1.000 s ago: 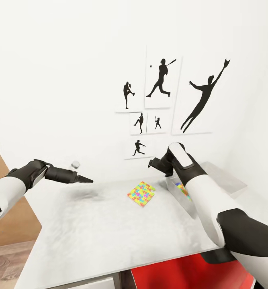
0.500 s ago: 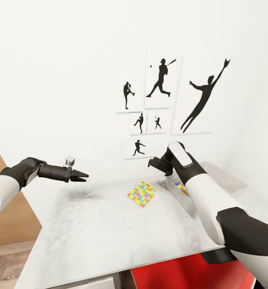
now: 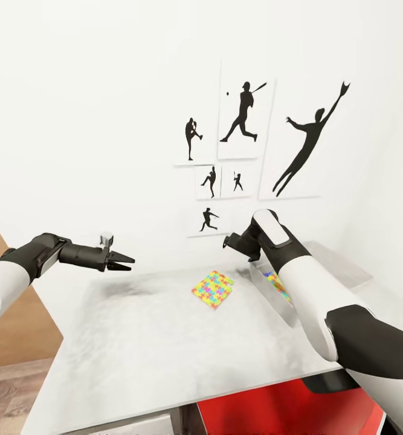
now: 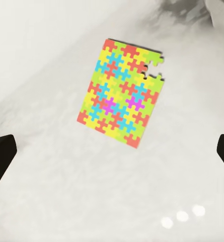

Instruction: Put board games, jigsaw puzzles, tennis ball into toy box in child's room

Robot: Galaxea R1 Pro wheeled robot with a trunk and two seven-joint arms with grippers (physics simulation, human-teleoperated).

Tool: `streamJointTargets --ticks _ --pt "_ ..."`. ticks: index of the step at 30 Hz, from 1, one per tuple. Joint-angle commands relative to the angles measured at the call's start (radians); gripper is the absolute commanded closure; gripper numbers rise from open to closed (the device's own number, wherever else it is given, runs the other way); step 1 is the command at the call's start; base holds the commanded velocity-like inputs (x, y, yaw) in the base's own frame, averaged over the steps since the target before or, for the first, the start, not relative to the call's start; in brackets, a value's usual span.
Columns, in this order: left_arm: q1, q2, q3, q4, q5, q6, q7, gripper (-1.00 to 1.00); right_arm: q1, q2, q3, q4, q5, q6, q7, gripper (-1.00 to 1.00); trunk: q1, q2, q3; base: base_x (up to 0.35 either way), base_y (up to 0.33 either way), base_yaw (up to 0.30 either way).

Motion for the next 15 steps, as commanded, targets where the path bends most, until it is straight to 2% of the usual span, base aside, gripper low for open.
streamJointTargets --ticks 1,11,15 --pt "-0.001 0.001 -0.007 -0.002 0.004 0.012 -0.005 -1.00 -0.001 0.000 0.003 0.002 -0.009 0.001 -0.009 -1.00 0.000 -0.002 -0.004 0.000 0.000 0.000" --pt "-0.001 -0.002 -0.006 -0.009 0.004 0.020 -0.005 -1.00 -0.002 -0.005 0.017 0.010 -0.009 0.000 -0.008 -1.00 0.000 -0.002 -0.020 0.000 0.000 0.000" --pt "-0.001 -0.003 -0.002 -0.032 0.004 0.046 -0.005 -1.00 -0.002 -0.004 0.025 0.010 -0.009 0.000 -0.008 -1.00 0.000 -0.002 -0.027 0.000 0.000 0.000"
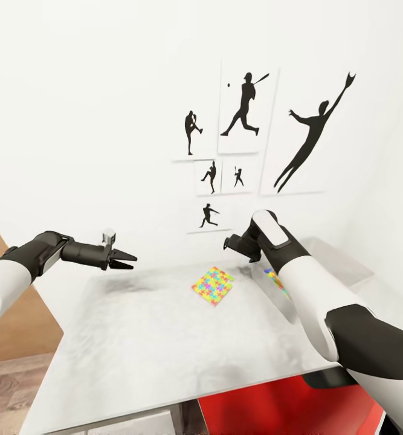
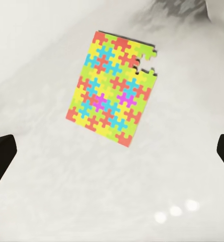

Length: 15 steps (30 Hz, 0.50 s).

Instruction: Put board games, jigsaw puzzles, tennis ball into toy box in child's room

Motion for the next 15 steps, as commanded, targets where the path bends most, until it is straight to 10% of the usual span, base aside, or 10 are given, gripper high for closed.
streamJointTargets --ticks 1,15 --pt "-0.001 0.001 -0.005 -0.023 0.004 0.029 -0.005 -1.00 -0.001 0.000 0.006 -0.001 -0.009 0.002 -0.010 -1.00 0.000 -0.002 -0.004 0.000 0.000 0.000" --pt "-0.001 0.005 0.005 -0.309 0.000 0.229 -0.005 -1.00 -0.024 0.002 0.073 -0.017 -0.009 0.003 -0.011 -1.00 0.000 -0.002 -0.027 0.000 0.000 0.047"
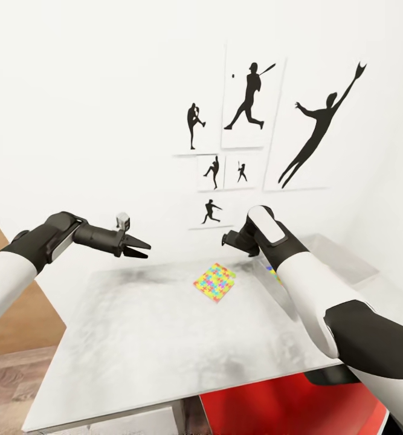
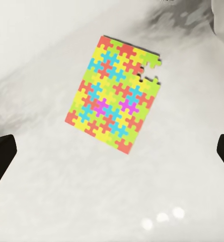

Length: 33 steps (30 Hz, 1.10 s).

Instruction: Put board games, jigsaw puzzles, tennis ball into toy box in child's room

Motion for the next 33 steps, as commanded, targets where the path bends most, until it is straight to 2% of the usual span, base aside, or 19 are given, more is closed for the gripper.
streamJointTargets --ticks 1,8,16,24,33 --pt "-0.002 0.001 -0.006 -0.003 0.000 0.012 -0.007 -1.00 -0.001 0.000 0.004 -0.003 -0.010 0.002 -0.010 -1.00 0.000 -0.002 -0.004 0.000 0.000 0.062" --pt "-0.001 0.006 -0.010 -0.007 -0.004 0.014 -0.007 -1.00 -0.002 0.000 0.005 -0.008 -0.010 0.005 -0.006 -1.00 0.000 -0.002 -0.015 0.000 0.000 0.062" --pt "0.000 0.018 -0.008 -0.002 0.002 0.014 -0.007 -1.00 -0.003 0.000 0.005 -0.011 -0.005 0.011 0.051 -1.00 0.000 -0.002 -0.028 0.000 0.000 0.063" --pt "0.003 0.028 -0.006 -0.001 0.003 0.013 -0.007 -1.00 -0.003 -0.008 0.005 -0.030 0.052 0.011 0.062 -1.00 0.000 -0.002 -0.041 0.000 0.000 0.063" --pt "0.006 0.029 -0.006 -0.001 0.004 0.013 -0.007 -1.00 -0.011 -0.020 0.004 -0.032 0.062 0.011 0.062 -1.00 0.000 -0.002 -0.056 0.000 0.000 0.059"
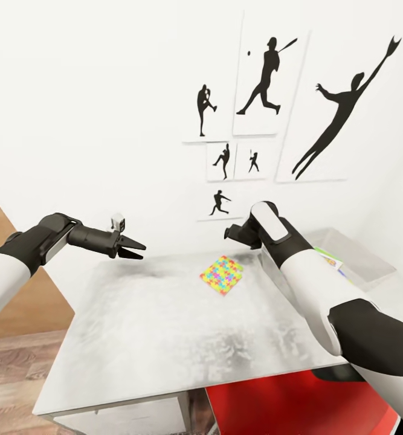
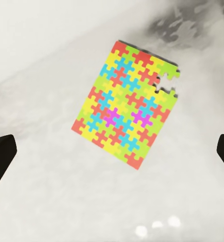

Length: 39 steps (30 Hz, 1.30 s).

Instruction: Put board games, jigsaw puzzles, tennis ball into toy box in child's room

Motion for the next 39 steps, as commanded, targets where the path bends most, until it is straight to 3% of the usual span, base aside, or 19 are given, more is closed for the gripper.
streamJointTargets --ticks 1,24,39 --pt "-0.002 0.001 -0.005 0.000 0.000 0.011 -0.007 -1.00 -0.002 -0.001 0.003 -0.001 -0.010 0.001 -0.010 -1.00 0.000 -0.002 -0.004 0.000 0.000 0.026" --pt "-0.002 0.001 -0.003 0.000 0.000 0.011 -0.007 -1.00 -0.007 -0.003 -0.001 -0.002 -0.009 -0.005 -0.010 -1.00 0.000 -0.002 -0.041 0.000 0.000 0.003" --pt "-0.002 0.001 -0.001 0.000 0.000 0.011 -0.007 -1.00 -0.008 -0.008 -0.001 -0.078 -0.009 -0.007 -0.009 -1.00 0.000 -0.002 -0.066 0.000 0.000 0.000"
